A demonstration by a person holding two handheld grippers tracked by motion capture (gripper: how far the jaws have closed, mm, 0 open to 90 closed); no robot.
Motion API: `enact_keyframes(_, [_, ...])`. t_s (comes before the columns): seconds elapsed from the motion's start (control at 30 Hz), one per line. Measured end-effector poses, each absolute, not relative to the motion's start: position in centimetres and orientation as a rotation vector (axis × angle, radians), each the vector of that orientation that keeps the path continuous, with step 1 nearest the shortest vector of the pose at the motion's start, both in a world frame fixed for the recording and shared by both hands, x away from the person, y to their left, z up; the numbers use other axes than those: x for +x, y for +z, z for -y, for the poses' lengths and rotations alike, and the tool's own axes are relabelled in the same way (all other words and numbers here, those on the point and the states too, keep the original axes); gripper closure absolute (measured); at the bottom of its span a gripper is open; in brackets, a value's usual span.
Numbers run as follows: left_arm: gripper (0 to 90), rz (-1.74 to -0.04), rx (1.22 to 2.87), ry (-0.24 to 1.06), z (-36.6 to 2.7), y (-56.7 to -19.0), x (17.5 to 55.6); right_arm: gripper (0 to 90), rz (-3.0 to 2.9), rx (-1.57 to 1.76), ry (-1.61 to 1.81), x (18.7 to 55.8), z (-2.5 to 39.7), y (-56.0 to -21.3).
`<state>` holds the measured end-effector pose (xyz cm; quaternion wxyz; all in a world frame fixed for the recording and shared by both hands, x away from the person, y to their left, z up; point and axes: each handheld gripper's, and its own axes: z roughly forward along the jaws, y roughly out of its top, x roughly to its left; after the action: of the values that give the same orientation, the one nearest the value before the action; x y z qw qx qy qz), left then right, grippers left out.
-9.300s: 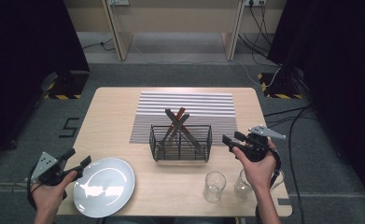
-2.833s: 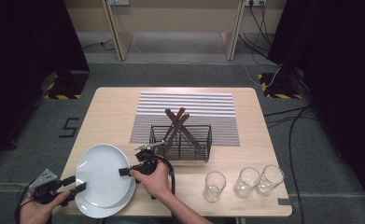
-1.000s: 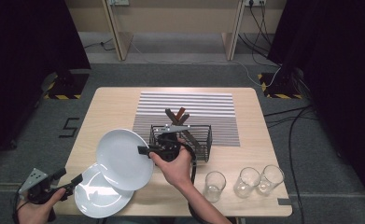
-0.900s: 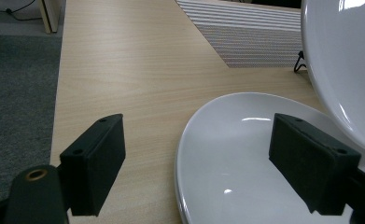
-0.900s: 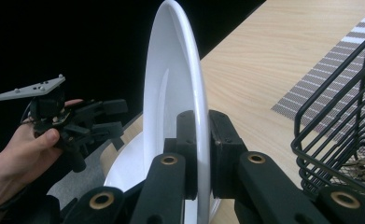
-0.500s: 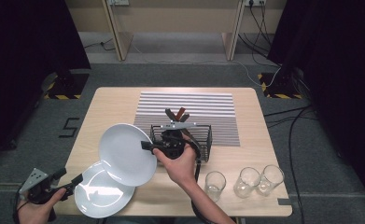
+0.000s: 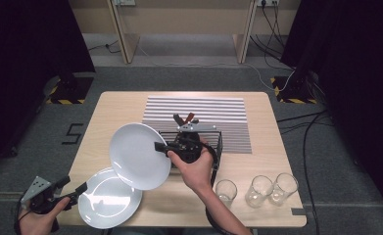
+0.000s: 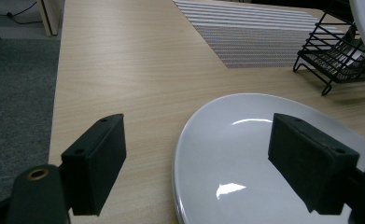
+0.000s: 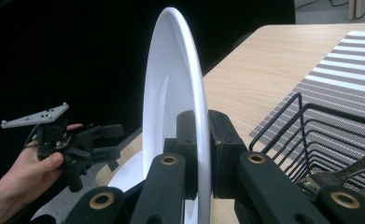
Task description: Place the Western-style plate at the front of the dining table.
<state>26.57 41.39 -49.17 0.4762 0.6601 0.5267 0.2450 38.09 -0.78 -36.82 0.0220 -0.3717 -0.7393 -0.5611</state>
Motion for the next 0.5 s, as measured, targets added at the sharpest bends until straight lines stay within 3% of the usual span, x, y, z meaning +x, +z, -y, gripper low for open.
enact_keyframes(0.5, [18.7,-1.286,1.618,0.603,-41.4,-49.1,26.6,84.3,2.259,-1.175,-1.779,38.3,2.1,-35.9])
